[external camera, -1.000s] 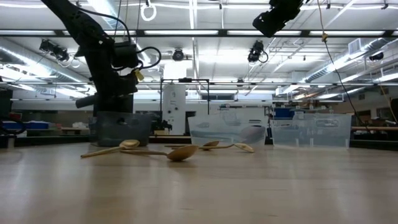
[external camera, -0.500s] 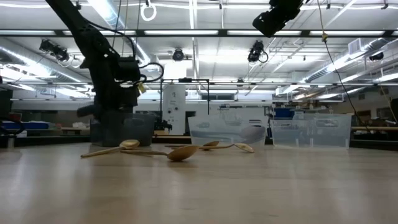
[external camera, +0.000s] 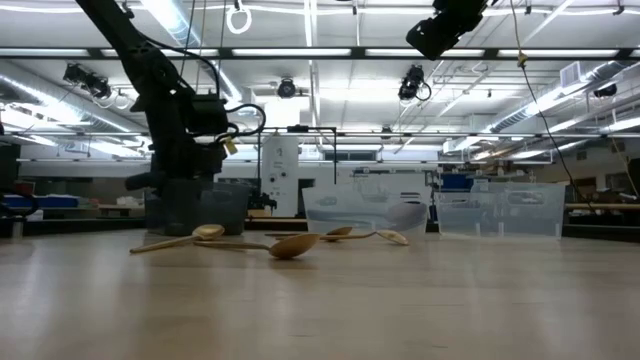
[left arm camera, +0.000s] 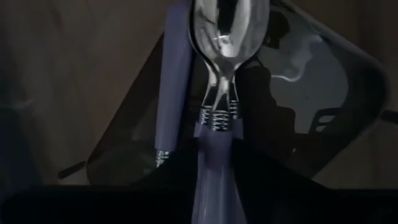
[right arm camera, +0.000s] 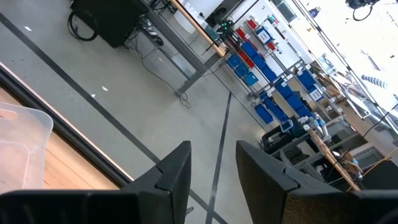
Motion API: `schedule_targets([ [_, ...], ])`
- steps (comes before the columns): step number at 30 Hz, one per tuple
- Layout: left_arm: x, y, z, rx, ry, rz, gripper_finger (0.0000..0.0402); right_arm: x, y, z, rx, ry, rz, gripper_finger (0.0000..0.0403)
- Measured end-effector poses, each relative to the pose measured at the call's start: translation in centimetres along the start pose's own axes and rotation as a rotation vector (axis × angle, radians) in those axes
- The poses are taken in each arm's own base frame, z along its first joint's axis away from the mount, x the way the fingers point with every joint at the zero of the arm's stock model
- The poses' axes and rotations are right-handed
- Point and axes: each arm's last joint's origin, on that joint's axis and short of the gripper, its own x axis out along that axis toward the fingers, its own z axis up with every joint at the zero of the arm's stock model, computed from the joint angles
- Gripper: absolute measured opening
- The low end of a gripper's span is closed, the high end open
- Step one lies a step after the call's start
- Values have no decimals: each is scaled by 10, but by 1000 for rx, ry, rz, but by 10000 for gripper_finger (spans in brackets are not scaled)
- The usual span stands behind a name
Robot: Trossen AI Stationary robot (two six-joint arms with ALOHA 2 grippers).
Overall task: Sort silverware by color (type)
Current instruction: Put the purple spoon into the black bin
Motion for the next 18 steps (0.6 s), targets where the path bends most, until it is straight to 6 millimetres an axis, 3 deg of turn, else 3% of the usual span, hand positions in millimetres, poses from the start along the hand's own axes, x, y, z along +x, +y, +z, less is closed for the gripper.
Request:
schedule_targets([
  [10, 0, 0, -1, -35, 17, 10, 178, 0, 0, 0, 0, 0, 0, 137],
  [18, -4, 5, 0, -99, 84, 27, 190, 0, 0, 0, 0, 0, 0, 137],
])
